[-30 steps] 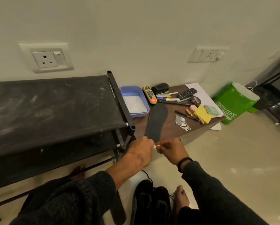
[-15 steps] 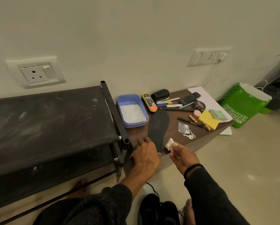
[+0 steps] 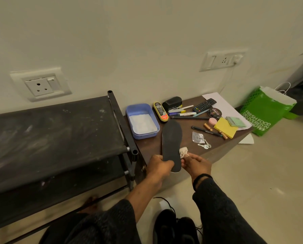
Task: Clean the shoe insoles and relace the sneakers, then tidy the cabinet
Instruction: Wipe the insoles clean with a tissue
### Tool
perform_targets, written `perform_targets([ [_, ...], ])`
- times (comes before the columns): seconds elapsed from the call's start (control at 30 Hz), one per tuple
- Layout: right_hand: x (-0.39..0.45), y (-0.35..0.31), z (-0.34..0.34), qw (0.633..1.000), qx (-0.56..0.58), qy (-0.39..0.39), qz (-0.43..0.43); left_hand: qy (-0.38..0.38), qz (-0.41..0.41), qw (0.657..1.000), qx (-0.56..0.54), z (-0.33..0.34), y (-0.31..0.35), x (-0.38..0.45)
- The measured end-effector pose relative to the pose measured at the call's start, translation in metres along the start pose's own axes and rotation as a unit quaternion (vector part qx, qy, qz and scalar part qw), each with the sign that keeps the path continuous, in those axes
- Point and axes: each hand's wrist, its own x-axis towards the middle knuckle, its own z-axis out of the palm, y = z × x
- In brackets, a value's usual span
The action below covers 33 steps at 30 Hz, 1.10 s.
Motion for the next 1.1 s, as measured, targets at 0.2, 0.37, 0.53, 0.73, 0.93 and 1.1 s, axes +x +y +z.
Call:
perform_targets([
  [0.2, -0.011, -0.004, 0.001, 0.998, -0.018, 0.037, -0.038, -0.065, -0.075, 0.980, -0.171, -0.014, 0.005, -0.033],
  [0.37, -0.017, -0.004, 0.004, 1.000, -0.007, 0.002, -0.022, -0.091, -0.067, 0.975, -0.192, -0.032, -0.006, -0.061],
  [0.53, -0.024, -0.006, 0.009, 0.998, -0.049, -0.023, -0.024, -0.094, -0.065, 0.975, -0.193, -0.061, -0.028, -0.102],
  [0.73, -0.063, -0.009, 0.011, 0.994, -0.102, -0.038, -0.019, -0.088, -0.044, 0.978, -0.187, -0.093, -0.047, -0.155],
  [0.93, -0.137, 0.001, 0.004, 0.983, -0.105, -0.142, 0.056, -0.088, -0.039, 0.977, -0.188, -0.110, -0.055, -0.191],
  [1.1, -0.186, 0.006, 0.004, 0.979, -0.064, -0.165, 0.099, -0.084, -0.019, 0.978, -0.192, -0.110, -0.065, -0.209],
])
